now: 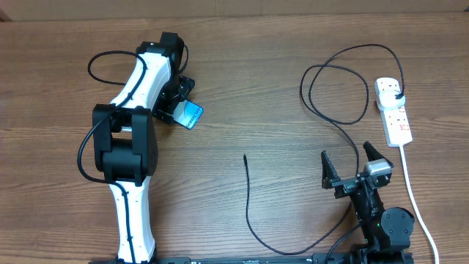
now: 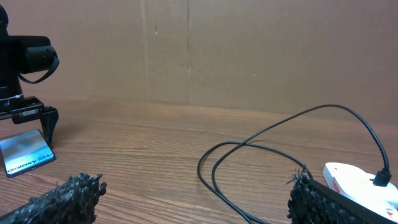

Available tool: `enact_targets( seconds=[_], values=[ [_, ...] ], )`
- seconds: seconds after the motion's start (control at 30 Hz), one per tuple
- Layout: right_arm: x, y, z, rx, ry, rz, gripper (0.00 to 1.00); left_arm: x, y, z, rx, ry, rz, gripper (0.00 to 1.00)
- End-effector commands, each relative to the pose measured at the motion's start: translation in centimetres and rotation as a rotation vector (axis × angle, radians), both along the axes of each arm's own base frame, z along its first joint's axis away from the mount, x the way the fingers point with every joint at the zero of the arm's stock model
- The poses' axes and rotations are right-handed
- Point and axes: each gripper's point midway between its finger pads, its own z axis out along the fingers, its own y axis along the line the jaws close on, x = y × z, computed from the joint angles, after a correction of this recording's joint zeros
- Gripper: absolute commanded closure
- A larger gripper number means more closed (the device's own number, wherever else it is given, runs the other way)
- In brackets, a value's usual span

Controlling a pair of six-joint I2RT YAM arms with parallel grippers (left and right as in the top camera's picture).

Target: Plug charger to phone and switch on socket

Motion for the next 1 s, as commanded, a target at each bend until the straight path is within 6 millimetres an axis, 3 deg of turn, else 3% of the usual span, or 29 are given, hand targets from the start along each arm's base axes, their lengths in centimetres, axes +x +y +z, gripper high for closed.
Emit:
enact_targets(
  seconds=[0.0, 0.97],
  values=[
    [0.01, 0.02, -0.20, -0.001, -0.003, 0.002, 0.00, -0.51, 0.48, -1.00, 0.012, 0.032, 0.019, 0.00],
    [0.01, 0.02, -0.21, -0.001, -0.003, 0.002, 0.00, -1.12, 0.95, -1.75, 0.042, 0.064, 0.016, 0.00]
  ],
)
